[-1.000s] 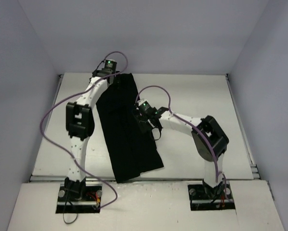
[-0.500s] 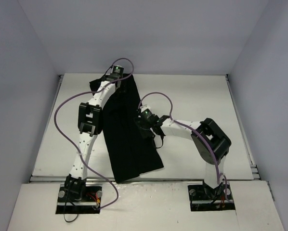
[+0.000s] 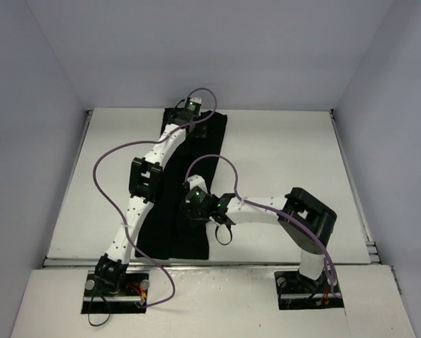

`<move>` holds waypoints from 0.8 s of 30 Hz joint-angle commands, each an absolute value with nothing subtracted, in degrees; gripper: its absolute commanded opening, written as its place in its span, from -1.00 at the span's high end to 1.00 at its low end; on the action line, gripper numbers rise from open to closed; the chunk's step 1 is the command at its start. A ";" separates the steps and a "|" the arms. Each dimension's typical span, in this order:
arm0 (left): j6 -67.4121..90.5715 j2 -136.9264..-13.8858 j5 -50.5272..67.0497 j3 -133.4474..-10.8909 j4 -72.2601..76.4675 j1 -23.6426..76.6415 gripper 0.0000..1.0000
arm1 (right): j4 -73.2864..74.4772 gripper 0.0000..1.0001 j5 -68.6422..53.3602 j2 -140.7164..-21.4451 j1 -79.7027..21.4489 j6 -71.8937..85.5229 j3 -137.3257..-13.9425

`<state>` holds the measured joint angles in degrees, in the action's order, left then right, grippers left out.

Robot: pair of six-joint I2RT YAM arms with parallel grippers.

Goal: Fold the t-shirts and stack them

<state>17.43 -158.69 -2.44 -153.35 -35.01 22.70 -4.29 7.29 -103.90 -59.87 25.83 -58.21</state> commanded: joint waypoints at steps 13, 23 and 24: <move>21.42 -122.48 -2.78 -131.95 -36.96 10.51 -0.45 | 7.82 -0.08 5.28 -98.88 -36.80 13.76 -73.43; 22.01 -92.39 3.66 -92.36 -39.18 9.34 -0.45 | 8.68 -0.08 2.55 -115.02 -29.80 10.70 -91.26; 22.60 -90.05 4.46 -88.27 -39.14 9.71 -0.45 | 8.64 -0.08 2.38 -116.64 -29.30 10.33 -93.01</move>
